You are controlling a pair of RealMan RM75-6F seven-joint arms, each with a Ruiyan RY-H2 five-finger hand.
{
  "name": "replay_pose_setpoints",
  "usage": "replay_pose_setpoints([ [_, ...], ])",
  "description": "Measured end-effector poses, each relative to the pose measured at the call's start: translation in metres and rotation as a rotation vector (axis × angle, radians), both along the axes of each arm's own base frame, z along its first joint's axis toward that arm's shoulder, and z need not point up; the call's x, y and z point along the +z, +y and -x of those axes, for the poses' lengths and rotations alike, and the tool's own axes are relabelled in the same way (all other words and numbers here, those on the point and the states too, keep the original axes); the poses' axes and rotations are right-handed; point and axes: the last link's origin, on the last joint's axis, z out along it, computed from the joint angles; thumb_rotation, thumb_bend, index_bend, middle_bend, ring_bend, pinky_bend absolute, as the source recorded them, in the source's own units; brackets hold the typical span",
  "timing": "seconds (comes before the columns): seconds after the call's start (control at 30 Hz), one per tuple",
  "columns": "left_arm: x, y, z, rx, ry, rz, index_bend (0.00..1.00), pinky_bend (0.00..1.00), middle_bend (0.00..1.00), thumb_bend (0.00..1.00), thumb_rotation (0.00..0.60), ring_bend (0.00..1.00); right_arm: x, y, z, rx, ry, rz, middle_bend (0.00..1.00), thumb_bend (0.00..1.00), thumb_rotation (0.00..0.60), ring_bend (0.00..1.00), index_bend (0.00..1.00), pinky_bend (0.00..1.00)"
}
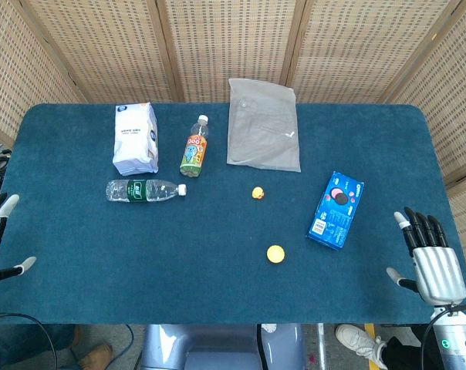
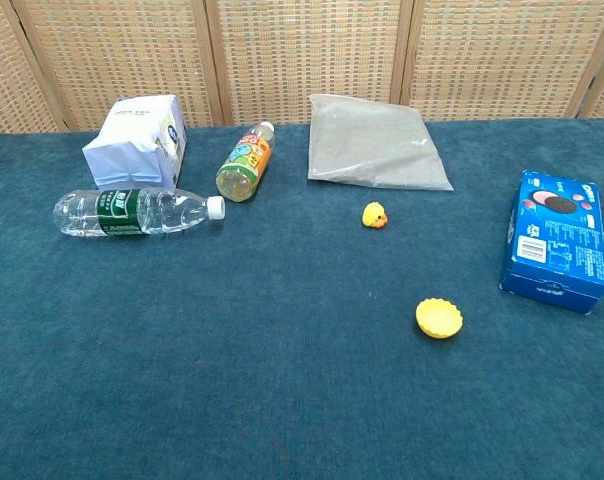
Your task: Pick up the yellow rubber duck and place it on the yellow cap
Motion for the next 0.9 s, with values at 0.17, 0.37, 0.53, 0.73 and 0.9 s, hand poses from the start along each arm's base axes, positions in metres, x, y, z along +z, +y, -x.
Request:
replay_pose_setpoints([
  [0.17, 0.000, 0.000, 0.001, 0.002, 0.002, 0.001, 0.00, 0.00, 0.00, 0.01, 0.600, 0.00, -0.002, 0.000, 0.000, -0.001, 0.002, -0.008, 0.00, 0.00, 0.600, 0.00, 0.00, 0.00],
  [0.37, 0.000, 0.002, 0.001, 0.005, -0.001, 0.001, 0.00, 0.00, 0.00, 0.01, 0.600, 0.00, -0.006, -0.004, 0.000, -0.008, -0.022, -0.027, 0.00, 0.00, 0.600, 0.00, 0.01, 0.00],
  [0.53, 0.000, 0.005, -0.001, -0.002, -0.007, 0.002, 0.00, 0.00, 0.00, 0.01, 0.600, 0.00, -0.016, -0.030, -0.011, 0.028, -0.065, -0.085, 0.00, 0.00, 0.600, 0.00, 0.14, 0.00],
  [0.73, -0.004, 0.006, -0.001, 0.000, 0.000, 0.015, 0.00, 0.00, 0.00, 0.01, 0.600, 0.00, -0.040, -0.088, -0.040, 0.066, -0.129, -0.213, 0.00, 0.00, 0.600, 0.00, 0.18, 0.00],
  [0.9, -0.005, 0.007, 0.002, 0.014, 0.003, 0.019, 0.00, 0.00, 0.00, 0.01, 0.600, 0.00, -0.069, -0.144, -0.078, 0.061, -0.206, -0.303, 0.00, 0.00, 0.600, 0.00, 0.21, 0.00],
])
